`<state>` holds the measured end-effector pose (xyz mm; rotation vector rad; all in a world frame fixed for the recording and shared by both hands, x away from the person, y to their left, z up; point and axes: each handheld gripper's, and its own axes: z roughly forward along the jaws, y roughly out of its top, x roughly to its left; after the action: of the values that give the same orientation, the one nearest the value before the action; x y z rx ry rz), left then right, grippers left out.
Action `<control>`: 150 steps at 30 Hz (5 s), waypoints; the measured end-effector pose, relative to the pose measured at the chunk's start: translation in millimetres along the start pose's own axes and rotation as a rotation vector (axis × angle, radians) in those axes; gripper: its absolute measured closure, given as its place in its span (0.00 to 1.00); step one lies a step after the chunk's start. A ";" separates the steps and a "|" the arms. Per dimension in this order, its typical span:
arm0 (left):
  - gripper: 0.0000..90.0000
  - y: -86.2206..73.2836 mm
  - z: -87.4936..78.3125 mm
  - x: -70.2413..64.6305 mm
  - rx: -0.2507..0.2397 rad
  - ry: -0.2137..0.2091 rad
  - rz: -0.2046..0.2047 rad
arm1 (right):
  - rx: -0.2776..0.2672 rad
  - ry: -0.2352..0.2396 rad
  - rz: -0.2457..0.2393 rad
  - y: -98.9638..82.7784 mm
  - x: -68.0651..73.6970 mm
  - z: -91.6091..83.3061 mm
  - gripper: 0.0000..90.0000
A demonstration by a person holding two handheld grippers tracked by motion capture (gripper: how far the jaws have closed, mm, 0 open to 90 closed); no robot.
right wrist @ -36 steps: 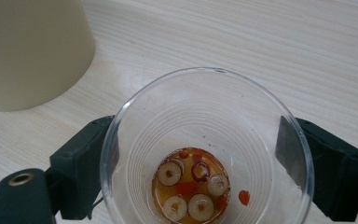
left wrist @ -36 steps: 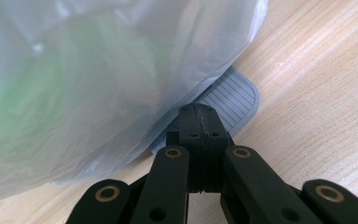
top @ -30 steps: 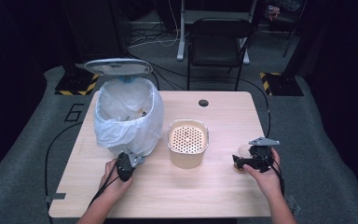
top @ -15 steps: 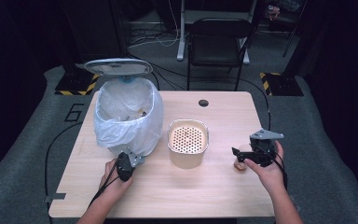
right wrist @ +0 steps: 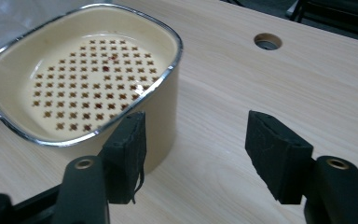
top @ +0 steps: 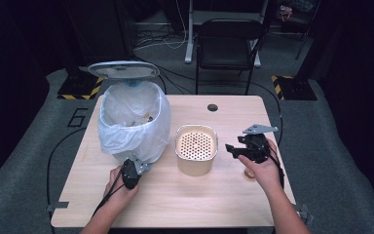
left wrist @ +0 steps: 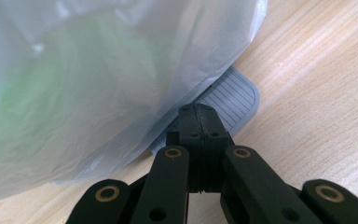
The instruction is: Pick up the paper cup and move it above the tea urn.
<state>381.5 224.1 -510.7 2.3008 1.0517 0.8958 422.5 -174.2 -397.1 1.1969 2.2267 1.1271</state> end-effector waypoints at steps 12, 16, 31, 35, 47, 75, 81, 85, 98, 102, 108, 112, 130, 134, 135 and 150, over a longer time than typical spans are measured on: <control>1.00 -0.1 0.0 0.0 -0.001 -0.001 -0.003 | 0.004 0.070 0.015 13.4 20.9 27.6 0.46; 1.00 -0.2 0.6 -0.1 -0.008 0.002 -0.006 | 0.027 0.060 0.023 13.1 22.9 36.3 0.55; 1.00 -0.3 0.3 -0.1 -0.005 0.001 0.001 | 0.064 0.056 0.025 10.4 26.3 43.8 0.72; 1.00 -0.3 0.4 -0.1 -0.006 0.001 0.001 | 0.066 0.061 0.008 6.4 27.1 39.4 0.72; 1.00 -0.2 0.4 -0.5 -0.005 0.006 0.006 | 0.054 0.069 0.001 -20.0 37.8 10.9 0.71; 1.00 0.2 -0.2 -0.2 0.004 0.002 0.006 | 0.009 0.093 0.035 -32.1 46.3 -20.4 0.54; 1.00 0.0 0.3 -0.1 -0.003 0.001 0.001 | -0.035 0.042 0.020 -28.4 37.7 -37.5 0.43; 1.00 0.4 -0.3 0.1 0.007 -0.001 0.000 | -0.034 -0.019 0.012 -31.8 24.3 -43.8 0.37; 1.00 0.6 -0.2 0.2 0.008 -0.001 0.002 | -0.034 -0.182 0.060 -60.3 -20.8 -38.2 0.16; 1.00 0.6 -0.3 0.3 0.009 -0.002 0.004 | -0.025 -0.195 0.077 -65.1 -26.8 -34.7 0.15; 1.00 0.6 -0.4 0.3 0.010 -0.002 0.002 | 0.002 -0.190 0.080 -73.9 -34.3 -26.8 0.16; 1.00 0.5 -0.2 0.2 0.008 -0.001 0.001 | 0.021 -0.193 0.083 -78.8 -36.8 -21.2 0.16; 1.00 0.8 -0.5 0.5 0.013 -0.004 0.003 | 0.056 -0.184 0.067 -93.5 -41.9 -0.3 0.22; 1.00 0.7 -0.1 0.4 0.007 -0.001 0.003 | 0.065 -0.189 0.041 -95.2 -42.9 2.0 0.23; 1.00 0.9 -0.3 0.5 0.010 -0.003 0.003 | 0.069 -0.188 0.049 -96.0 -42.5 2.9 0.25; 1.00 0.9 -0.3 0.5 0.011 -0.003 0.003 | 0.065 -0.177 0.044 -96.1 -42.8 2.2 0.30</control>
<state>382.0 223.9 -509.7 2.3125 1.0540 0.8892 398.0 -238.9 -476.4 1.3230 2.1279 0.9319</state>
